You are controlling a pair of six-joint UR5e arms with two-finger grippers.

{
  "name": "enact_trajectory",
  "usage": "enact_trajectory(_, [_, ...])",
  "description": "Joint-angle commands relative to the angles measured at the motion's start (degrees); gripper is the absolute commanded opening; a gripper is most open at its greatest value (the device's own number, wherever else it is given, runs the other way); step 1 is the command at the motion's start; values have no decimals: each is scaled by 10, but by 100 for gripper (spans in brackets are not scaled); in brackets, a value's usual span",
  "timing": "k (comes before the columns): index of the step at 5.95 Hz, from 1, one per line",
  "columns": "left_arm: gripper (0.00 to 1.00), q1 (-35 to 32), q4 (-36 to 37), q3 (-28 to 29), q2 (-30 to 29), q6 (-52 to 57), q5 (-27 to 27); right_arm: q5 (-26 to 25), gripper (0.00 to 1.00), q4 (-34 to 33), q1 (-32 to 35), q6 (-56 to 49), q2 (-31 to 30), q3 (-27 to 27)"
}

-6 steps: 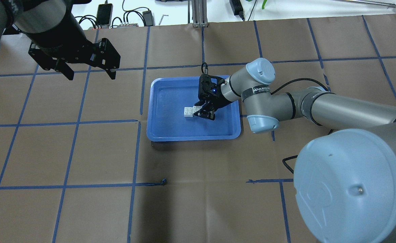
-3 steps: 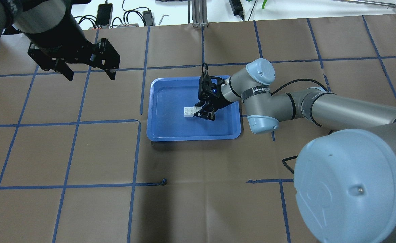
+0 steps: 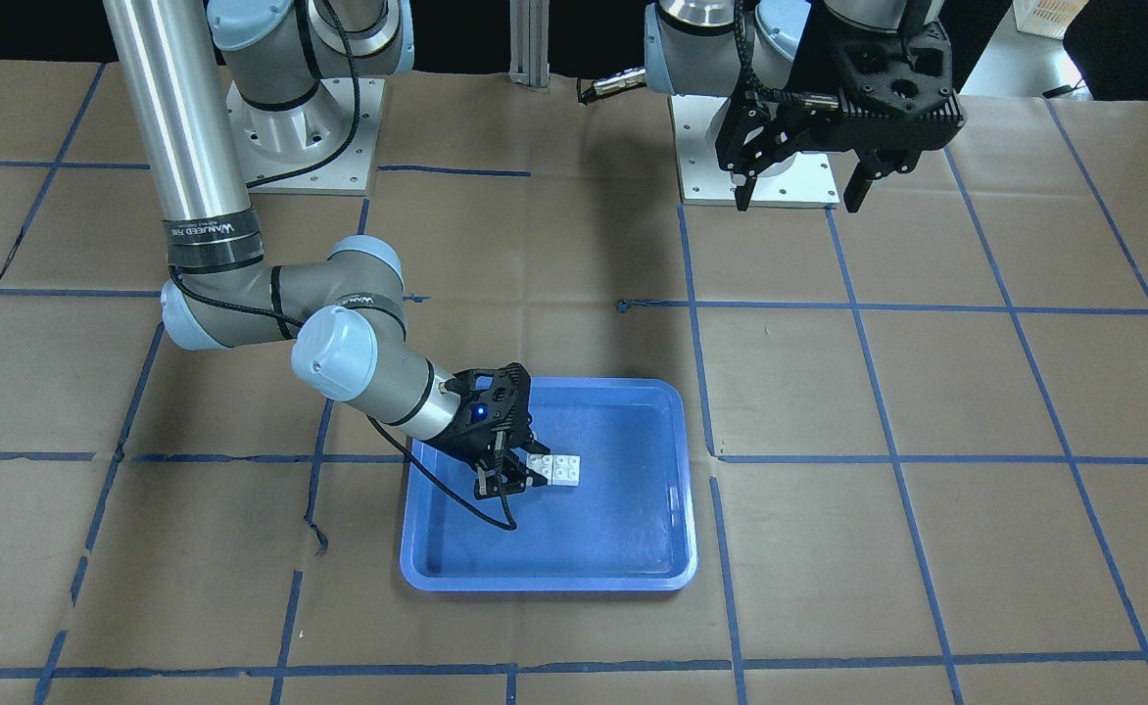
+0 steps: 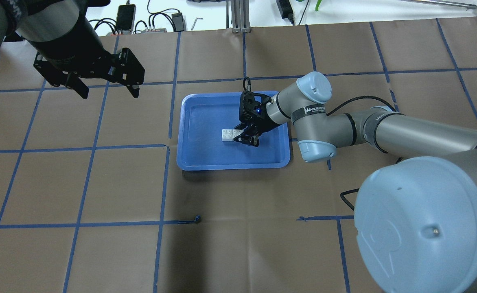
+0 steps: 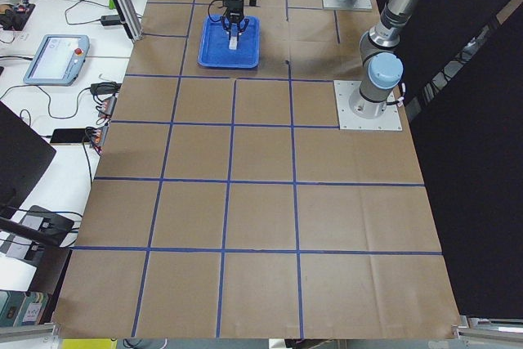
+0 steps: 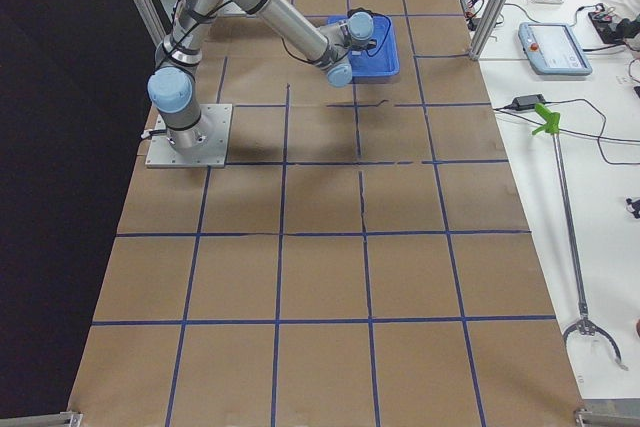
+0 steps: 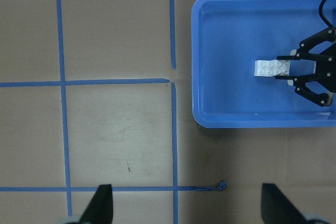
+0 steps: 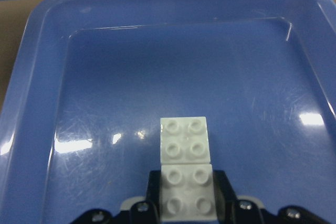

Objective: Assemble white blocks and place on blue tray

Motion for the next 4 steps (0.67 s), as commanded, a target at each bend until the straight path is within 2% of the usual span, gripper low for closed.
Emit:
enact_trajectory(1, [99,0,0,-1,0,1,-2,0,42,-2,0,0,0,0])
enact_trajectory(3, [99,0,0,1,0,0,-1,0,51,-1,0,0,0,0])
enact_trajectory(4, [99,0,0,0,0,0,-1,0,53,-2,0,0,0,-1])
